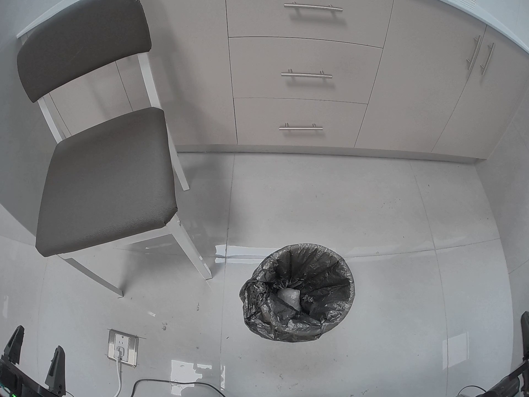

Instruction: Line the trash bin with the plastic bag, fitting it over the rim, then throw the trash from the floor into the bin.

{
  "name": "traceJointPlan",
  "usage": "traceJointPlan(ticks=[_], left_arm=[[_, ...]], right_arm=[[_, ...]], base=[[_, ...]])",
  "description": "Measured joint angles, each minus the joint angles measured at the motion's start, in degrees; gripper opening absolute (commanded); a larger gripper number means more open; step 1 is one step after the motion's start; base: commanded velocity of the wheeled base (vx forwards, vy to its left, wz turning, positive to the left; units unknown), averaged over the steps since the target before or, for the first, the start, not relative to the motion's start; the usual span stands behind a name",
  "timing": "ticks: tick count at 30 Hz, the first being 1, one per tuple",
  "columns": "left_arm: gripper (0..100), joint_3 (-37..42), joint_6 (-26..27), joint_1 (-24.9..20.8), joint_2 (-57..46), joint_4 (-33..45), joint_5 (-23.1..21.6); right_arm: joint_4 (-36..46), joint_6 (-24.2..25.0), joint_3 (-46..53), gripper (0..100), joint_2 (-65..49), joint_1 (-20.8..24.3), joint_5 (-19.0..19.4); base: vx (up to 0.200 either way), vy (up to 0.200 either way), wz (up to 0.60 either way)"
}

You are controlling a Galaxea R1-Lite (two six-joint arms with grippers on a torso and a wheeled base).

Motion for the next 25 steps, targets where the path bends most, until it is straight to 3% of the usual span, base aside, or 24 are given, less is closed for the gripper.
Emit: traceJointPlan(ticks=[7,25], left_arm=[[100,0.0,0.02,0.0,0.0,-0.06,0.0],[100,-0.05,1.65,0.0,0.0,-0.09,-0.24]], right_arm=[[-3.69,1.78,7.78,0,-0.02,0.2,-2.51],[-3.72,1.85,8.55,0,0.0,0.23,-2.56]], base=[[0.0,0.0,0.0],[0.0,0.0,0.0]])
